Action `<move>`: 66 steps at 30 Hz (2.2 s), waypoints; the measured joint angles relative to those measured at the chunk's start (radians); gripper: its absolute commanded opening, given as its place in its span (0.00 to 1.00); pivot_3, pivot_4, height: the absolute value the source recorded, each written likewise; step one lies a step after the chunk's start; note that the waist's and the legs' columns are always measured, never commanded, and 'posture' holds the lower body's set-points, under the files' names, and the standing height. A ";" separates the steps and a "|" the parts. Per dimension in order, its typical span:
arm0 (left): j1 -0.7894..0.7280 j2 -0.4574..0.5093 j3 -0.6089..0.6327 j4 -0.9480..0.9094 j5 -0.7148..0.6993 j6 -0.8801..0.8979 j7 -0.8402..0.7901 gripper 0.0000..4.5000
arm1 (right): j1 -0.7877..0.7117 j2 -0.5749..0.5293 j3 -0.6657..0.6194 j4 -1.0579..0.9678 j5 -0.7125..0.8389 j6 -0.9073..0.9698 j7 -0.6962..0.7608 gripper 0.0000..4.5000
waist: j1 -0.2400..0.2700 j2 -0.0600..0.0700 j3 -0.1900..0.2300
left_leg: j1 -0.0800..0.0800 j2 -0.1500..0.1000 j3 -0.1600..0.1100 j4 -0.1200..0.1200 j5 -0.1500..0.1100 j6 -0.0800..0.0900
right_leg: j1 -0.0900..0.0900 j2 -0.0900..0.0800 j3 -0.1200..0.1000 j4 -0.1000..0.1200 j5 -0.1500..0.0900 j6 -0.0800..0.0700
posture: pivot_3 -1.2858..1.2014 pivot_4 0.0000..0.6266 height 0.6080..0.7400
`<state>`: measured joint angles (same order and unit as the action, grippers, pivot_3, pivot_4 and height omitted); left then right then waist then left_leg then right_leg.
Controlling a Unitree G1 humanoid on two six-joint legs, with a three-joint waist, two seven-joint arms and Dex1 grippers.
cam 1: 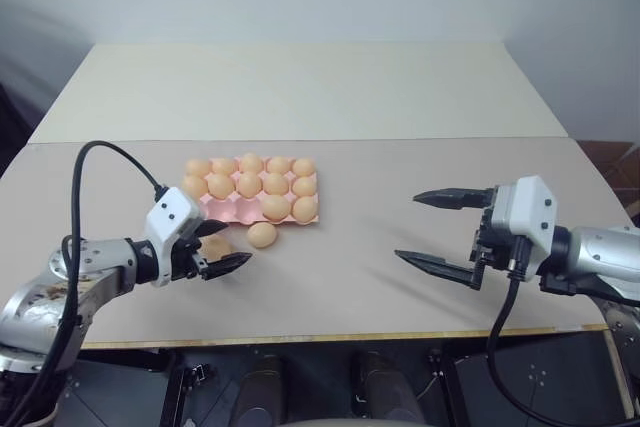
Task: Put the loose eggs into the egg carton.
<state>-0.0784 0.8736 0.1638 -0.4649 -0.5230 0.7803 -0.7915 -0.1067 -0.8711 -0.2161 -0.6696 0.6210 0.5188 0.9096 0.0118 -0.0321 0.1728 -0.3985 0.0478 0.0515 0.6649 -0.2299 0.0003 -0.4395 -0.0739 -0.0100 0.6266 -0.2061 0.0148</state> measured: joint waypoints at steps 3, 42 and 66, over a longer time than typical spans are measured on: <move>-0.023 -0.021 -0.034 0.018 0.035 -0.024 0.021 1.00 | 0.000 0.000 0.000 -0.007 0.008 0.006 -0.007 1.00 | 0.000 0.000 0.000 | 0.000 0.000 0.000 0.000 0.000 0.000 | 0.000 0.000 0.000 0.000 0.000 0.000 | 0.52 0.24 1.00; -0.066 -0.064 -0.150 0.078 0.131 -0.125 -0.026 1.00 | -0.005 0.000 0.004 -0.018 0.011 0.006 -0.026 1.00 | 0.001 0.000 0.000 | -0.001 0.000 0.000 0.004 0.000 0.000 | 0.001 0.000 0.000 0.002 0.001 0.001 | 0.52 0.24 1.00; -0.130 -0.066 -0.198 0.128 0.163 -0.078 -0.042 1.00 | -0.008 0.000 0.004 -0.018 0.010 0.006 -0.041 1.00 | -0.002 -0.001 0.000 | -0.001 0.000 0.000 0.004 0.000 0.000 | 0.000 0.000 0.001 0.002 0.001 0.001 | 0.52 0.24 1.00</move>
<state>-0.2084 0.8071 -0.0343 -0.3370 -0.3598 0.7020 -0.8339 -0.1148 -0.8710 -0.2124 -0.6874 0.6313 0.5248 0.8683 0.0098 -0.0326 0.1725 -0.3990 0.0478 0.0514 0.6687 -0.2299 0.0004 -0.4391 -0.0739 -0.0095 0.6284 -0.2053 0.0158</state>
